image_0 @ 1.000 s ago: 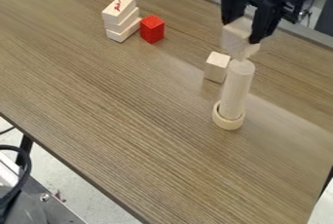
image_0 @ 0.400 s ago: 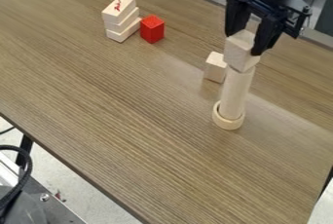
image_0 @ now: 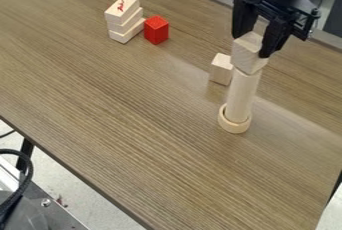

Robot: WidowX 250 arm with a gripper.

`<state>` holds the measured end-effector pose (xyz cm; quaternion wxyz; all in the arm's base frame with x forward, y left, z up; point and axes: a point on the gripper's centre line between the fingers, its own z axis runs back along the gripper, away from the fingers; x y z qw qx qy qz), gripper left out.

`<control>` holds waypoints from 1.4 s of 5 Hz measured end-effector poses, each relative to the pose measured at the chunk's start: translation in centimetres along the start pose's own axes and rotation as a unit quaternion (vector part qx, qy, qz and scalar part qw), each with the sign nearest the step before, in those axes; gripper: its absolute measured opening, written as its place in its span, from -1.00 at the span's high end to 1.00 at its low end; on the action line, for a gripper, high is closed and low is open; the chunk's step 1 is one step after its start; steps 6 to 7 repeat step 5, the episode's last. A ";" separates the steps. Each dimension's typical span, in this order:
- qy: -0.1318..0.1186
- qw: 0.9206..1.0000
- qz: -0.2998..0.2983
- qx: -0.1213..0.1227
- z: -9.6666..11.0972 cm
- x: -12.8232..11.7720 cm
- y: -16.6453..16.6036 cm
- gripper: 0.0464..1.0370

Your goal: Move the cube from the red cube to the top of the cylinder

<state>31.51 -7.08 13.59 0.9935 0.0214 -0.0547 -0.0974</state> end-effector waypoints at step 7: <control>0.005 1.000 -0.005 0.002 0.0 -0.2 0.0 -0.14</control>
